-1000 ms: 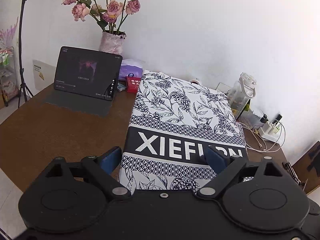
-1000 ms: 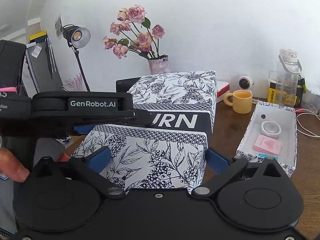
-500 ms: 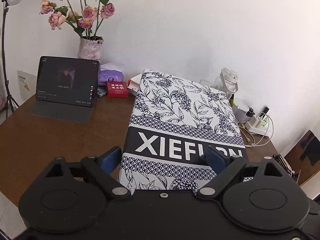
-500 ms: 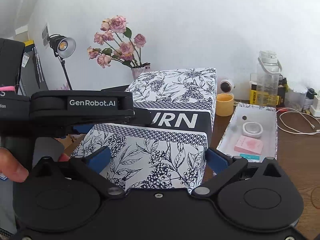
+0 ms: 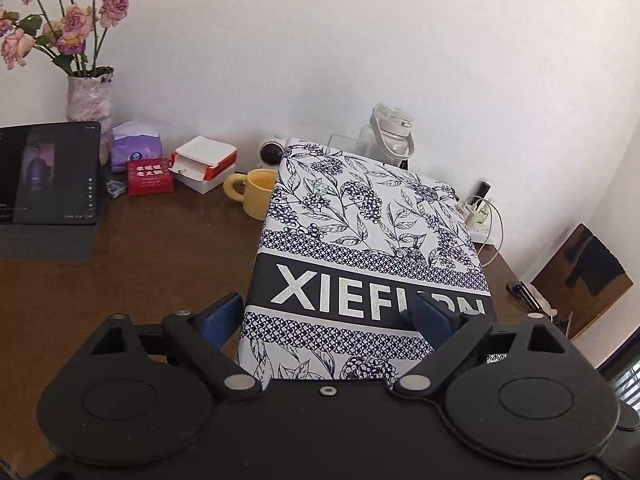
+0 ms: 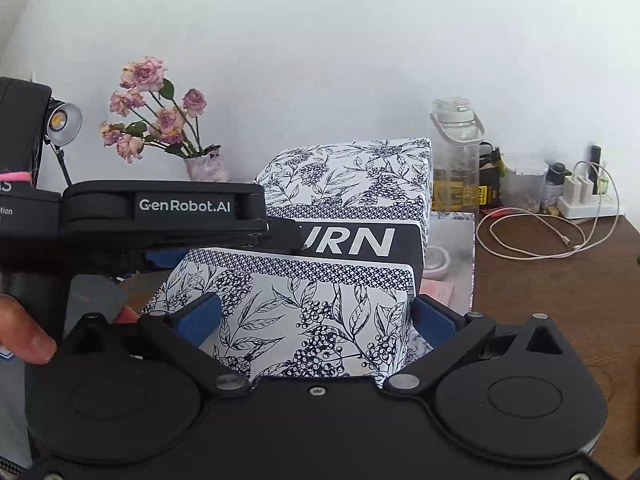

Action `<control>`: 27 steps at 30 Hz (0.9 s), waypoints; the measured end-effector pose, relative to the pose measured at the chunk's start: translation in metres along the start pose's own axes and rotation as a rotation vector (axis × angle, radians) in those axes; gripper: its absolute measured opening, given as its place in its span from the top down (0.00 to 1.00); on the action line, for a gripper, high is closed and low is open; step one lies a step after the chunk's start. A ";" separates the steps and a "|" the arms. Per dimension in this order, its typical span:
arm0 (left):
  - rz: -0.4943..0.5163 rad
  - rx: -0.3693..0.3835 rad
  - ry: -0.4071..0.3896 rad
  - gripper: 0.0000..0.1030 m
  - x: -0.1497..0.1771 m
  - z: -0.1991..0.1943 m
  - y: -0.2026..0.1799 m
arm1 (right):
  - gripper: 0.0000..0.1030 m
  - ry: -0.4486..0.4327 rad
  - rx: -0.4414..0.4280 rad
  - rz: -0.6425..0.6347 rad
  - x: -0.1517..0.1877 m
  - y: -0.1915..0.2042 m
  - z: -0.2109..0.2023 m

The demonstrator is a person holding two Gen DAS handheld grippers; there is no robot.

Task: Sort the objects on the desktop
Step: 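Lift the XIEFURN lid with both grippers and carry it over the storage box, then lower the lid onto the storage box and open both grippers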

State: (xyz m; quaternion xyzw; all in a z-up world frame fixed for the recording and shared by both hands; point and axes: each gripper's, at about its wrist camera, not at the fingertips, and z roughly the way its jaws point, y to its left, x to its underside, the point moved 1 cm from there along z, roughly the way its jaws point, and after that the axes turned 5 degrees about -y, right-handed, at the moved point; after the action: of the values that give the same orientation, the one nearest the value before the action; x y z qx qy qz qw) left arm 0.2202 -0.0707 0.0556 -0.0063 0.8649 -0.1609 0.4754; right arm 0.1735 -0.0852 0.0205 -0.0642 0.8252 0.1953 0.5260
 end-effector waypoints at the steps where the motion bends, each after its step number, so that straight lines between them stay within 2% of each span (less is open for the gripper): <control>1: 0.000 0.005 0.005 0.12 -0.001 0.007 -0.001 | 0.01 0.000 0.006 0.003 -0.001 -0.004 0.006; 11: 0.024 0.010 0.010 0.12 -0.011 0.096 -0.015 | 0.01 0.010 0.021 0.032 -0.005 -0.046 0.086; 20: 0.015 0.003 0.033 0.12 -0.011 0.179 -0.009 | 0.00 0.007 0.026 0.064 0.005 -0.084 0.158; 27: 0.043 -0.018 0.084 0.12 -0.005 0.220 -0.009 | 0.00 0.043 0.033 0.124 0.018 -0.099 0.195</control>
State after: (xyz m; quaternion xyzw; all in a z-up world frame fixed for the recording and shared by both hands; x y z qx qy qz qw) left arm 0.4027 -0.1385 -0.0471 0.0146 0.8855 -0.1430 0.4419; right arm 0.3611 -0.0983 -0.0935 -0.0084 0.8419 0.2126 0.4959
